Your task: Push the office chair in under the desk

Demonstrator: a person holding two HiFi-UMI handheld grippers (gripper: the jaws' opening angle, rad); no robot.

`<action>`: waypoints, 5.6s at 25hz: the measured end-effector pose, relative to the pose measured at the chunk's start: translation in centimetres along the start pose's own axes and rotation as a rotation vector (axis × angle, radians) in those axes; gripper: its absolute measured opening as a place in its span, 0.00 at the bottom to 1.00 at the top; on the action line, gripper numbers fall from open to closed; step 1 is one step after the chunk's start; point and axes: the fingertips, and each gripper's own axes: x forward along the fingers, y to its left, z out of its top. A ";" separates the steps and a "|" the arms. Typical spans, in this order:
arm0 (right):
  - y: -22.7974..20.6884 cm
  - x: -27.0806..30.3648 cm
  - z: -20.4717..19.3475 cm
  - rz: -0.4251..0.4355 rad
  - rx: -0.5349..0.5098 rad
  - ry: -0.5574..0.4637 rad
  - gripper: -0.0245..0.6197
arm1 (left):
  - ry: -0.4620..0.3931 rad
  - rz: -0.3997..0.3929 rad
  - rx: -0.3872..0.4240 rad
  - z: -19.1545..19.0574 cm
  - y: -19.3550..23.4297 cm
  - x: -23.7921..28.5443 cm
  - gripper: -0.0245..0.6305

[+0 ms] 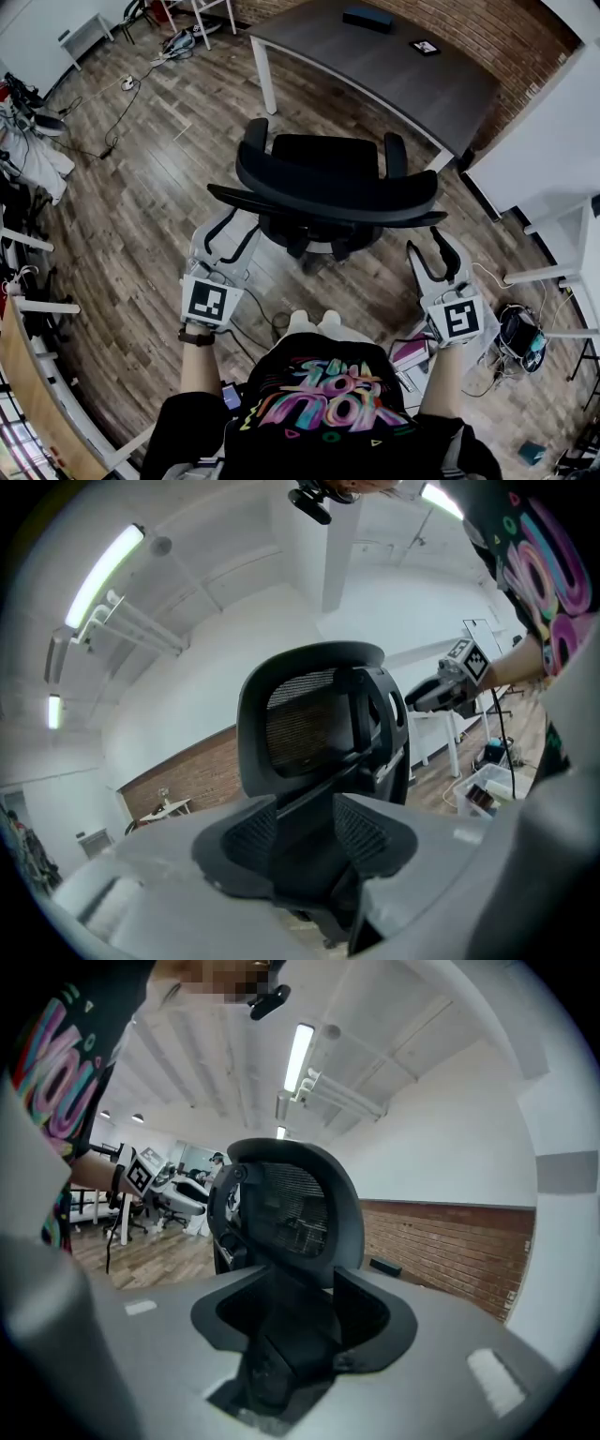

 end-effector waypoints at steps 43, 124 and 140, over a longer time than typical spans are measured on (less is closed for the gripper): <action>-3.6 6.0 -4.9 0.141 -0.338 0.175 0.44 | 0.256 -0.143 0.418 -4.3 2.6 7.6 0.47; -21.9 44.5 -1.9 -0.221 -0.156 0.267 0.45 | 0.035 -0.429 0.511 -5.8 33.8 49.6 0.48; -25.1 51.8 -1.1 -0.352 -0.106 0.287 0.46 | -0.008 -0.519 0.529 -5.6 39.4 59.7 0.49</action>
